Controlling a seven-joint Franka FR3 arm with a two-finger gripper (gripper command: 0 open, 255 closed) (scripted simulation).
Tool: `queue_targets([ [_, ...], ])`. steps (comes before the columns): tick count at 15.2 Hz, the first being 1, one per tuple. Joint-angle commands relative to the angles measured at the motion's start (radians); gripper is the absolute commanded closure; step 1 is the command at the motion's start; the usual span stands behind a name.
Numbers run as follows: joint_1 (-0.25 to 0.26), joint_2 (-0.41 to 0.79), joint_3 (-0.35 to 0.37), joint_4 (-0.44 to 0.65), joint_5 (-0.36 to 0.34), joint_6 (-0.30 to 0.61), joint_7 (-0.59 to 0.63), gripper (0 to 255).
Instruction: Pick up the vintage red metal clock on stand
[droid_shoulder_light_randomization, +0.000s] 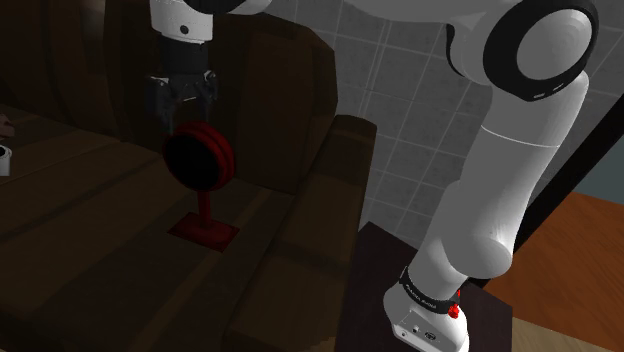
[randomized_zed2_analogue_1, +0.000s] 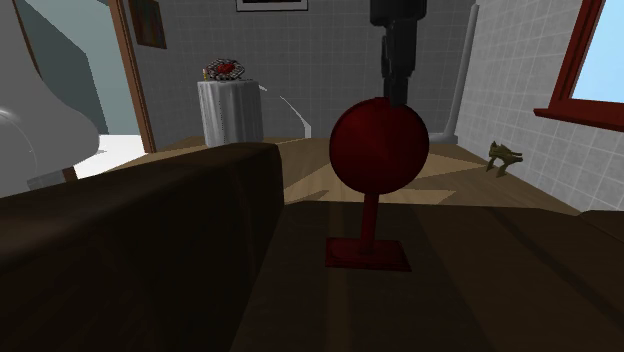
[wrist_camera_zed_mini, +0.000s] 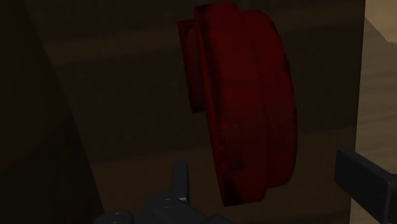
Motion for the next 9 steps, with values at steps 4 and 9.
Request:
queue_targets([
  [4, -0.002, 0.004, -0.001, -0.07, -0.001, 0.074, -0.001, 0],
  [9, -0.001, 0.004, -0.001, -0.071, -0.001, 0.074, 0.0, 255],
])
